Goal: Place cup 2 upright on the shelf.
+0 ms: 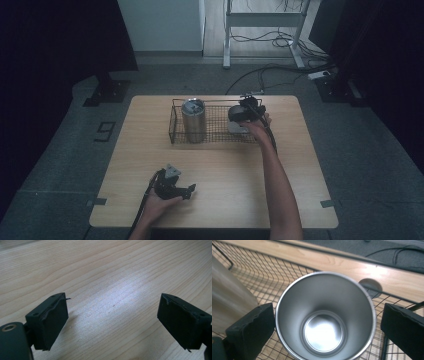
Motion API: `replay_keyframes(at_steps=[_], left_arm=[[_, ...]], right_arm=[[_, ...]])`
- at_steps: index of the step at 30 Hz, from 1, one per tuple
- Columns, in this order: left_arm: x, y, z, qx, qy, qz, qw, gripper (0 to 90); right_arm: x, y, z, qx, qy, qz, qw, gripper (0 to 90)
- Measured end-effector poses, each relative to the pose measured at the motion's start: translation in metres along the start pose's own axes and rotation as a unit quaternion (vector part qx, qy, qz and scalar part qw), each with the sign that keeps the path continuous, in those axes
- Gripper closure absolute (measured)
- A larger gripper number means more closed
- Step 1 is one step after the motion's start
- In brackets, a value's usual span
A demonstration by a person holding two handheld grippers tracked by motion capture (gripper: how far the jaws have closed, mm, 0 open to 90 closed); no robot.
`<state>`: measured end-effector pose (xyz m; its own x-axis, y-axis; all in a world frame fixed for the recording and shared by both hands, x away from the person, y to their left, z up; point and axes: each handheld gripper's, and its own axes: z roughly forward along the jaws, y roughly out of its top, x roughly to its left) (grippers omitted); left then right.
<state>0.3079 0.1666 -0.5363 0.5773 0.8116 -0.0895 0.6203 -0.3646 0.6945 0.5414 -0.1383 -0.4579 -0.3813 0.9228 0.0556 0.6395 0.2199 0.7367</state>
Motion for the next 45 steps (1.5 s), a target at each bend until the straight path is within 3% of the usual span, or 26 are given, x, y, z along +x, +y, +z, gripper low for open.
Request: replay_keyframes(at_steps=[7, 28, 31, 34, 40, 45], left_arm=[[0.000, 0.000, 0.000, 0.003, 0.001, 0.001, 1.0000, 9.9], [0.004, -0.002, 0.000, 0.011, 0.008, -0.001, 0.9999, 9.9], [0.005, -0.003, 0.001, 0.012, 0.009, -0.001, 0.9999, 9.9], [0.005, -0.003, 0.002, 0.014, 0.010, -0.001, 0.9999, 9.9], [0.004, -0.003, 0.002, 0.015, 0.009, -0.001, 0.9998, 9.9], [0.004, -0.004, 0.003, 0.018, 0.010, 0.002, 0.9998, 9.9]], right_arm=[[0.003, -0.002, -0.023, -0.048, 0.002, 0.002, 0.9989, 1.4], [-0.001, -0.052, -0.077, -0.083, 0.023, -0.007, 0.9963, 7.7], [-0.002, -0.060, -0.084, -0.097, 0.032, -0.007, 0.9948, 9.4], [-0.002, -0.067, -0.087, -0.089, 0.032, -0.010, 0.9955, 10.0], [0.000, -0.089, -0.098, -0.101, 0.045, -0.006, 0.9938, 11.1], [0.003, -0.113, -0.111, -0.117, 0.039, -0.005, 0.9924, 13.1]])
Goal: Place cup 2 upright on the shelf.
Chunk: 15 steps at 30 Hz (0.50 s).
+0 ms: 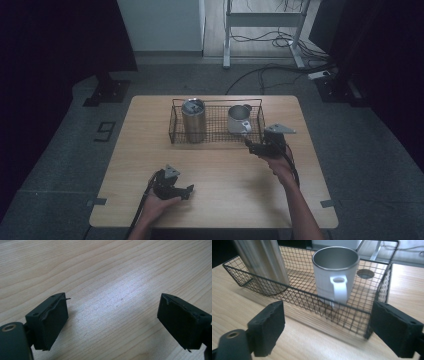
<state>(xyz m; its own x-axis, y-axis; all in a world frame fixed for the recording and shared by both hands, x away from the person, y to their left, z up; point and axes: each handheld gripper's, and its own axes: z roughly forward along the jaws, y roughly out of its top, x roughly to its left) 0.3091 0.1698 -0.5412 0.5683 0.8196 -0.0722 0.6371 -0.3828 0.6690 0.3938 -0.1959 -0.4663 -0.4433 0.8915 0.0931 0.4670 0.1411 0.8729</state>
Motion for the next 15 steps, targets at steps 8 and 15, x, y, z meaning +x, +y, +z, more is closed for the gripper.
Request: replay_keyframes(at_steps=[8, 15], left_arm=[[-0.002, 0.000, 0.002, 0.004, -0.001, 0.002, 1.0000, 9.9], [-0.002, -0.001, 0.002, 0.006, 0.001, 0.002, 1.0000, 9.9]], right_arm=[[0.002, -0.036, -0.026, -0.006, 0.003, 0.014, 0.9999, 13.1], [0.001, -0.066, -0.038, 0.018, -0.009, 0.026, 0.9995, 13.1]])
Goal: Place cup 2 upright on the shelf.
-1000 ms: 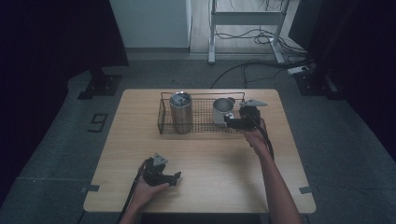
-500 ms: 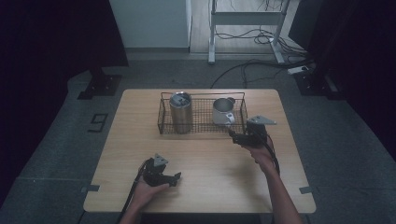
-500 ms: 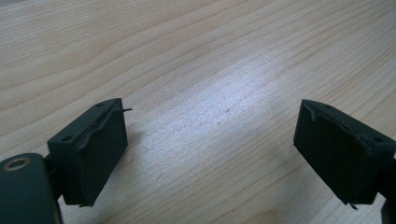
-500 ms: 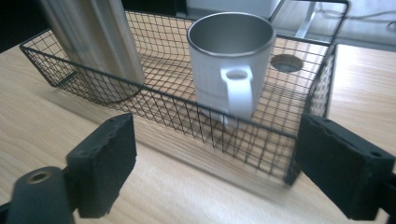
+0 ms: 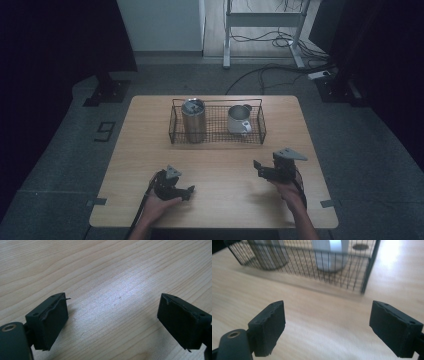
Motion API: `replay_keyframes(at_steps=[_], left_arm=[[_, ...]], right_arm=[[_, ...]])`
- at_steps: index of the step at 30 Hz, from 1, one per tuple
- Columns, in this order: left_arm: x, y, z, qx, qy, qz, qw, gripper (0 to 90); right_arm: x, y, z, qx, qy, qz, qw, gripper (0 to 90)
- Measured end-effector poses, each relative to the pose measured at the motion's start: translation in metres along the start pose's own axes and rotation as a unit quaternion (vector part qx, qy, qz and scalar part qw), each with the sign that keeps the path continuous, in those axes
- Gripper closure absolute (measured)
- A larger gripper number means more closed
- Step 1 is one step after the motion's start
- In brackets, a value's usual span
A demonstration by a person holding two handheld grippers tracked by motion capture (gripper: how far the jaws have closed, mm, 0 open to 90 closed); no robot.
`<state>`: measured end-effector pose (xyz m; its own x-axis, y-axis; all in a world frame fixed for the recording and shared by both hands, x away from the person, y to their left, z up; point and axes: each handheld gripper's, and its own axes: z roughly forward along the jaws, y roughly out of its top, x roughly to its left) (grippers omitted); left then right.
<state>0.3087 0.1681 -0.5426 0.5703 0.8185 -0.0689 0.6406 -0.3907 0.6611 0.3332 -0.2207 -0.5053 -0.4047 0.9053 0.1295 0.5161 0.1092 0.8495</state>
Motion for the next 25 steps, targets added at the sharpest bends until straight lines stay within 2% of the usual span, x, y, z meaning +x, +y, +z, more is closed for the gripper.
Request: replay_keyframes(at_steps=[8, 13, 15, 25], left_arm=[[0.001, -0.001, 0.000, -0.001, 0.002, -0.002, 1.0000, 9.9], [0.001, -0.001, 0.000, 0.000, 0.003, -0.002, 1.0000, 9.9], [0.001, -0.001, 0.000, -0.001, 0.003, -0.002, 1.0000, 9.9], [-0.001, -0.001, 0.002, -0.005, 0.007, 0.003, 1.0000, 9.9]], right_arm=[[-0.006, -0.026, -0.009, 0.013, -0.006, 0.005, 0.9999, 13.3], [-0.010, -0.037, -0.007, 0.025, -0.018, 0.010, 0.9995, 13.1], [-0.010, -0.041, -0.005, 0.033, -0.022, 0.004, 0.9992, 13.0], [-0.013, -0.042, -0.003, 0.033, -0.024, 0.003, 0.9992, 12.9]])
